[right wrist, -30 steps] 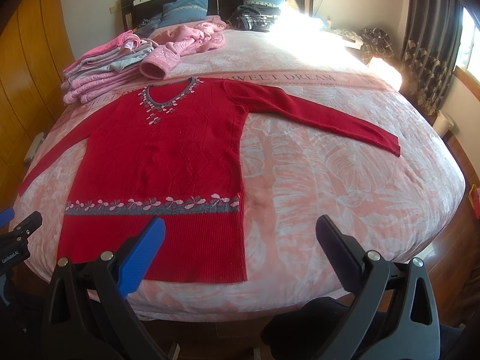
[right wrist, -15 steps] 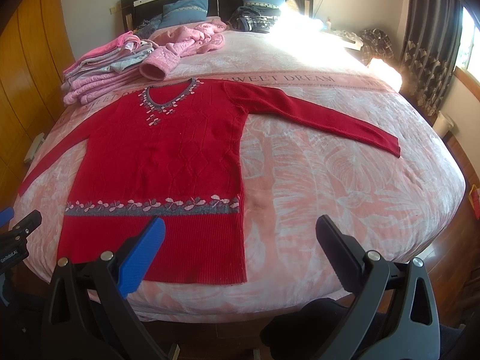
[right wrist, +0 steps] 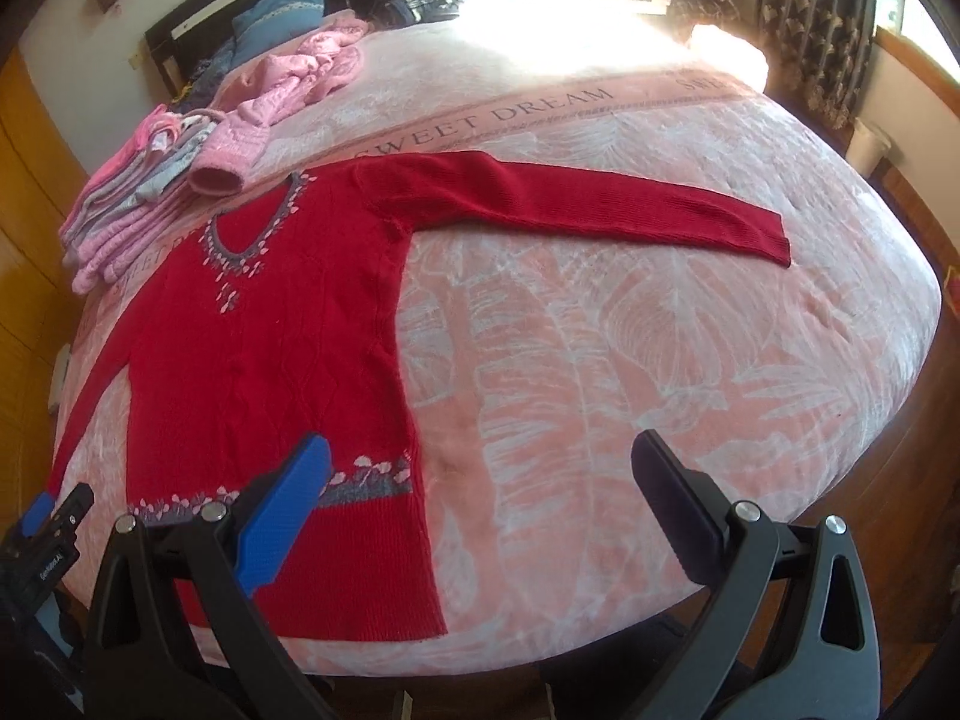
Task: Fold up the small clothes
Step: 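Move the right tool to the sweater's sleeve cuff and grasp it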
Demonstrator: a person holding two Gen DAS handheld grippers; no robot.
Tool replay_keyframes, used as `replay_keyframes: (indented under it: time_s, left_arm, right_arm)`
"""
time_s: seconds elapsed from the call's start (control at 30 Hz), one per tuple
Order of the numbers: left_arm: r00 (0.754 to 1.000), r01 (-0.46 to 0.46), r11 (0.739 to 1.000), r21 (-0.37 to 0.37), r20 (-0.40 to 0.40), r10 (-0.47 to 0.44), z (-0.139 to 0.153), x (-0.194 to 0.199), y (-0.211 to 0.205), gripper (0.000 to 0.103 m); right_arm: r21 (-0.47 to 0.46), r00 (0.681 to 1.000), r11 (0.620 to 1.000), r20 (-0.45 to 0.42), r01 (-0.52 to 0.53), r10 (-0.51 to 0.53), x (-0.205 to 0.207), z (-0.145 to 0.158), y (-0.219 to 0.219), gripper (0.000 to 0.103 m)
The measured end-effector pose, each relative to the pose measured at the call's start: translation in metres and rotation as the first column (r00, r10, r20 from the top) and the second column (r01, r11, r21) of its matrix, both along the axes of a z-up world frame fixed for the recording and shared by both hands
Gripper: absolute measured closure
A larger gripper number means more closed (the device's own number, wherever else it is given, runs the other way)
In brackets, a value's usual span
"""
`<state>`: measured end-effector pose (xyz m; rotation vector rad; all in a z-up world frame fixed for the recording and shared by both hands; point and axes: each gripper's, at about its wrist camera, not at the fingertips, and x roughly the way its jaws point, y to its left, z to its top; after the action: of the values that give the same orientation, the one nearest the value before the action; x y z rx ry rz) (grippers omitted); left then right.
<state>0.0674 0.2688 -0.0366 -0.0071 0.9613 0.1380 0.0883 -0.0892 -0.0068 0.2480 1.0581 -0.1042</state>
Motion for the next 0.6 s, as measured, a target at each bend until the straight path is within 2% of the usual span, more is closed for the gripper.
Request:
replay_keyframes:
  time_s: [0.1, 0.2, 0.27, 0.33, 0.47, 0.53, 0.6]
  left_arm:
    - [0.999, 0.001, 0.996, -0.087, -0.04, -0.005, -0.008, 0.024, 0.003, 0.004]
    - [0.999, 0.019, 0.987, -0.158, -0.039, -0.025, -0.014, 0.046, 0.003, 0.004]
    - [0.999, 0.04, 0.988, -0.15, -0.017, -0.043, -0.015, 0.06, -0.001, 0.004]
    - [0.998, 0.06, 0.992, -0.111, 0.014, -0.059, -0.014, 0.074, -0.007, 0.004]
    - [0.994, 0.085, 0.995, -0.055, 0.075, -0.081, -0.013, 0.102, -0.011, 0.004]
    - [0.994, 0.072, 0.995, -0.066, 0.081, -0.067, -0.018, 0.114, -0.008, 0.004]
    - [0.997, 0.046, 0.994, -0.097, 0.071, -0.039, -0.027, 0.125, -0.004, 0.004]
  right_arm:
    - [0.012, 0.998, 0.998, -0.017, 0.067, -0.067, 0.036, 0.002, -0.042, 0.003]
    - [-0.038, 0.991, 0.99, -0.017, 0.132, -0.133, 0.07, -0.002, -0.091, 0.003]
    - [-0.089, 0.983, 0.98, -0.013, 0.181, -0.183, 0.088, -0.008, -0.125, 0.003]
    - [-0.096, 0.973, 0.969, -0.016, 0.229, -0.231, 0.102, -0.019, -0.164, 0.003]
    - [-0.042, 0.941, 0.944, -0.069, 0.328, -0.33, 0.113, -0.048, -0.238, 0.003]
    - [0.007, 0.934, 0.939, -0.111, 0.343, -0.341, 0.117, -0.062, -0.266, 0.003]
    - [0.05, 0.928, 0.931, -0.117, 0.361, -0.354, 0.121, -0.07, -0.292, 0.004]
